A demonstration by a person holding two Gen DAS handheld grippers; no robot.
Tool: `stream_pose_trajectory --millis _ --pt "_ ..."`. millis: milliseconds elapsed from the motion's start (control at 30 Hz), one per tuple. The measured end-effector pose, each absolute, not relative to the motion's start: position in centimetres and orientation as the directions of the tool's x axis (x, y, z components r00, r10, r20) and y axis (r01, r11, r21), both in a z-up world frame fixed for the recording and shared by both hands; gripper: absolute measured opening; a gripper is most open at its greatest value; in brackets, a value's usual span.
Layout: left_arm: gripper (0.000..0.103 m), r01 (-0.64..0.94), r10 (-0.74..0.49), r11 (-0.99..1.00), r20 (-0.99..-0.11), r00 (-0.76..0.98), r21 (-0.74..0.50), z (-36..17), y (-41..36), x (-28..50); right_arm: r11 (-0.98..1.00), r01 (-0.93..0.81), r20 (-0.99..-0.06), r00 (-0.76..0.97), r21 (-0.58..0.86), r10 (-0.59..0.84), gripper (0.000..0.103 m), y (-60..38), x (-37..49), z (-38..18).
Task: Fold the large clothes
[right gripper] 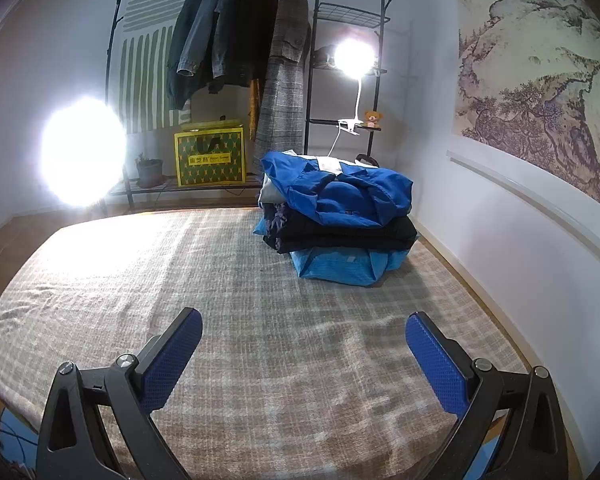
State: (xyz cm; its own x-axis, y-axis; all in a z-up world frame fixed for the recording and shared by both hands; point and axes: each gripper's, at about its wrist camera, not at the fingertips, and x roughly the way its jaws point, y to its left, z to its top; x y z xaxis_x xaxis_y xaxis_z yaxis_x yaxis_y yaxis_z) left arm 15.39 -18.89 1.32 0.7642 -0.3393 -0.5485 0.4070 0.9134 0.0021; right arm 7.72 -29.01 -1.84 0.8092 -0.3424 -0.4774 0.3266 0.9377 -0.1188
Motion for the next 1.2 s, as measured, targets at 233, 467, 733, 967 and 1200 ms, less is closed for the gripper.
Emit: stream_pose_trajectory --millis 233,467,733,967,1200 --pt "0.103 0.407 -0.341 0.914 -0.545 0.766 0.001 1.61 -19.01 15.36 0.937 0.333 -0.478 0.809 -0.107 -0.343 0.103 -29.15 7.67 -1.9" --pt "0.103 0.408 -0.341 0.913 -0.546 0.765 0.001 1.42 -18.86 15.38 0.936 0.334 -0.479 0.808 -0.106 -0.343 0.103 -29.28 7.65 -1.98" --pt "0.103 0.407 -0.342 0.913 -0.544 0.766 0.0 1.65 -18.9 15.46 0.935 0.337 -0.479 0.807 -0.106 -0.345 0.103 -29.37 7.58 -2.07" --pt "0.103 0.407 -0.342 0.914 -0.544 0.766 -0.001 1.74 -19.0 15.48 0.936 0.337 -0.479 0.807 -0.106 -0.345 0.103 -29.4 7.66 -2.02" --pt "0.103 0.405 -0.34 0.914 -0.543 0.768 0.001 1.82 -19.14 15.51 0.935 0.339 -0.479 0.806 -0.107 -0.347 0.103 -29.56 7.56 -2.11"
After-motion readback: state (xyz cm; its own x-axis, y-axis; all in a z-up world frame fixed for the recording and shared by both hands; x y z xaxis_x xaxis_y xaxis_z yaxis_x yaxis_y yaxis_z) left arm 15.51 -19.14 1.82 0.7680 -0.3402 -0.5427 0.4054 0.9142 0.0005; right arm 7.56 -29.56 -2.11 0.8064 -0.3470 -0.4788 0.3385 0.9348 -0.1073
